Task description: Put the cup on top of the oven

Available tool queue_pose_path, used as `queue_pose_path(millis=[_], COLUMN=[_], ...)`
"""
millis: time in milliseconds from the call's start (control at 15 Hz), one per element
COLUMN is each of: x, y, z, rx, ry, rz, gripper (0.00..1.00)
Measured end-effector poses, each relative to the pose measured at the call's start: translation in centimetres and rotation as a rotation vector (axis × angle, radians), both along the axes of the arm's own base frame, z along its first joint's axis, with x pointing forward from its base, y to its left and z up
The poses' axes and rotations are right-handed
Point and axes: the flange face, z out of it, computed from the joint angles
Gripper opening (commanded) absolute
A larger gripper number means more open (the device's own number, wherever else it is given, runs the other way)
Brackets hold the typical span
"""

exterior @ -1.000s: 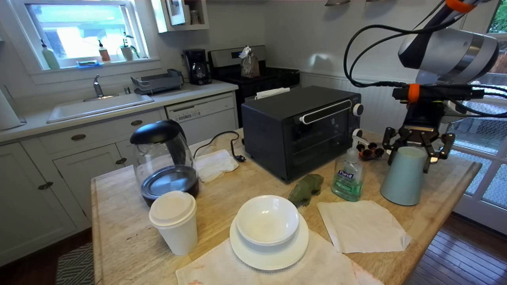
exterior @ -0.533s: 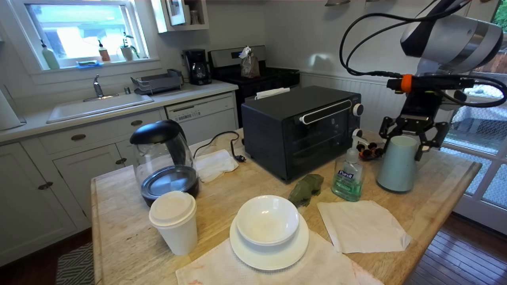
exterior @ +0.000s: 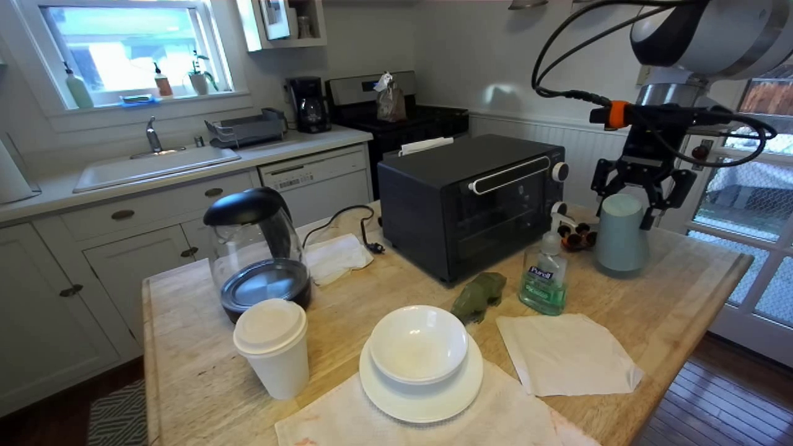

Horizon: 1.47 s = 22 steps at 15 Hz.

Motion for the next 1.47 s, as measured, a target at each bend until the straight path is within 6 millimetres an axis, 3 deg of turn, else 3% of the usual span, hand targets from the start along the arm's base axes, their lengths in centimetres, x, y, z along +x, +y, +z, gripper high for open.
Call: queue_pose_path(millis=[467,1067,1467], x=[-1.5,-4.5,-5.0], y=[1.9,5.5,6.1], z=[0.0,-1.5,-2.3], rx=[-0.343,-0.426,-0.502], ry=[-0.003,-0.036,-0.1], rz=[0.101,0.238,0.349], gripper=[0.5,0.5,0.5])
